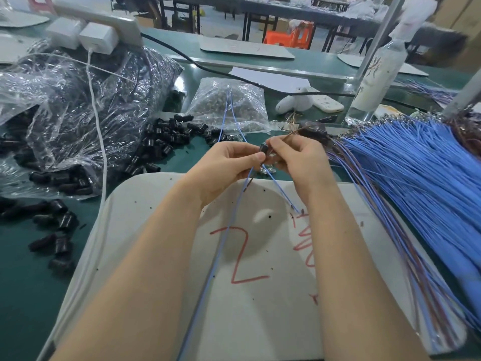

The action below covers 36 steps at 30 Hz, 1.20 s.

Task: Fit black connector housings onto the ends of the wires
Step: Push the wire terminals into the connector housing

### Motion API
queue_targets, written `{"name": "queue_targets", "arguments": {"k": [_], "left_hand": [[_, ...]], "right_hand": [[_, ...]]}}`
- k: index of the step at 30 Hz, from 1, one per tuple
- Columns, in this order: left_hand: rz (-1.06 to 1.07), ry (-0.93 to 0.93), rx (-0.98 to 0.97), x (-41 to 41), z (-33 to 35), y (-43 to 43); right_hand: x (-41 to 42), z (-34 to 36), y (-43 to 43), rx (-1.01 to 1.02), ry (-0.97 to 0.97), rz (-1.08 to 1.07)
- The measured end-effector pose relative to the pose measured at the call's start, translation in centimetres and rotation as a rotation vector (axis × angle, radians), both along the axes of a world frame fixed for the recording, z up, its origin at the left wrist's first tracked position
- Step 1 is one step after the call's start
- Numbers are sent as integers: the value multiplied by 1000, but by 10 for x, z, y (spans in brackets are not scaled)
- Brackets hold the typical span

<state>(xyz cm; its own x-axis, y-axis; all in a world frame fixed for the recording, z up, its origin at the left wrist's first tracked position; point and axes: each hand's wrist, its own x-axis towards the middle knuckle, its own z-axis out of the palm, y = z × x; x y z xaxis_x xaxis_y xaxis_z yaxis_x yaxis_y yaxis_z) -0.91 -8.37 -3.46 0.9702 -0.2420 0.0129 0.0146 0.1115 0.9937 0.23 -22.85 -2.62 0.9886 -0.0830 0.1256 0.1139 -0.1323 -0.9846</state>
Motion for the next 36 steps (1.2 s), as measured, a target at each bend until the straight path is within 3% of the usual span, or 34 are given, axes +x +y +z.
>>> {"name": "queue_targets", "arguments": {"k": [4,6,22,31,33,36], "left_hand": [[124,-129,292,1,-6,-1],[168,-156,347,2,-8,-2],[185,-341,576,4,-11,-5],[286,-452,500,-2,-3,-11],[323,-406,358,-1,3,-11],[396,-157,-74,-1,12,-8]], "right_hand": [[0,5,-5,90,-230,-272],[0,8,-9,152,-302,-336],[-2,8,-8,54,-351,-399],[-1,-2,9,-297,-205,-112],[-6,1,19,-175,-107,1],[-15,5,33,-88,-120,130]]}}
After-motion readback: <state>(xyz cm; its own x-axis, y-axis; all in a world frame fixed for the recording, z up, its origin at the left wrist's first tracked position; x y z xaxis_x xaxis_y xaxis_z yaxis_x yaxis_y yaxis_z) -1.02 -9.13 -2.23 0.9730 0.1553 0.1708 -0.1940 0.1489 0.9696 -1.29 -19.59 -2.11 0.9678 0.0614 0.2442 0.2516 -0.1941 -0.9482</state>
